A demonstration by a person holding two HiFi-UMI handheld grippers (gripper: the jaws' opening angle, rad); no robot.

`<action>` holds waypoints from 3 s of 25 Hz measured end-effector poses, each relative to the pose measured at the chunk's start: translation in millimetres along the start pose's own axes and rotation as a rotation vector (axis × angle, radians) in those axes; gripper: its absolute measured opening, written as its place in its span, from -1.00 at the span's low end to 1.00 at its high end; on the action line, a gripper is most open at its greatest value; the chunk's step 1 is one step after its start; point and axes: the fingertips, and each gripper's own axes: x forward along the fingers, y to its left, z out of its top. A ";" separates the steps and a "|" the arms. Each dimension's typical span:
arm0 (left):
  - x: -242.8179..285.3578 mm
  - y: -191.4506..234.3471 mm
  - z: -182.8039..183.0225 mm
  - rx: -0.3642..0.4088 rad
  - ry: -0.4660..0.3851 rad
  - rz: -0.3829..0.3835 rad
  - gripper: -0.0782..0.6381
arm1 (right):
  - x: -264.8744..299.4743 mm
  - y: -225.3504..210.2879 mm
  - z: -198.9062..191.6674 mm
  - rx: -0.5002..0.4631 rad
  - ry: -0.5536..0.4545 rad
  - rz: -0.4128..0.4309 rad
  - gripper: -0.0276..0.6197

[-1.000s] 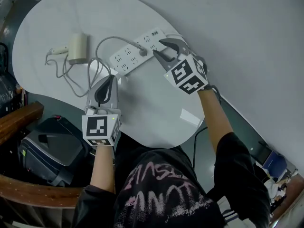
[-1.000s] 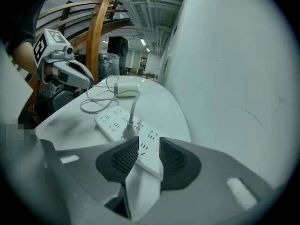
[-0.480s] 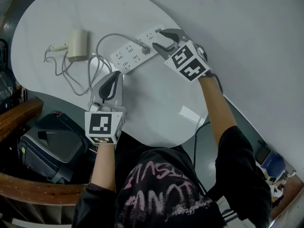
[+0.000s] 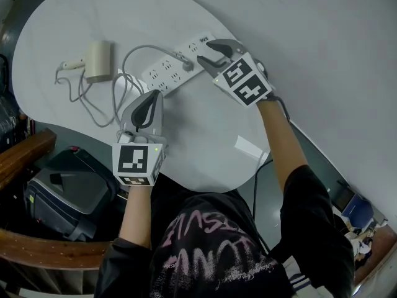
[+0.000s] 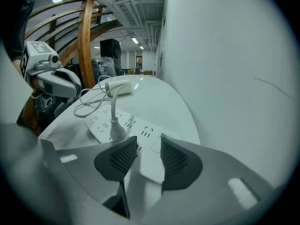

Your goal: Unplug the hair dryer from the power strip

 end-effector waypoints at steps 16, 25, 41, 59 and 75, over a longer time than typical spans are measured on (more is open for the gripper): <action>19.7 -8.3 1.1 0.032 0.024 -0.041 -0.73 | 0.1 -3.1 -1.5 0.069 -0.013 0.019 -0.34; 52.5 -22.6 3.6 0.115 0.048 -0.107 -0.54 | -0.1 -2.7 -1.1 0.072 -0.015 0.023 -0.34; 98.0 -32.2 5.6 0.208 0.103 -0.166 -0.43 | 0.0 -3.0 -0.8 0.073 -0.013 0.028 -0.34; 107.8 -34.1 0.5 0.199 0.128 -0.172 -0.58 | 0.6 -2.7 -1.9 0.075 -0.016 0.026 -0.34; 99.3 -35.3 22.7 0.177 0.042 -0.169 -0.63 | 1.3 -3.3 -2.1 0.077 -0.010 0.021 -0.34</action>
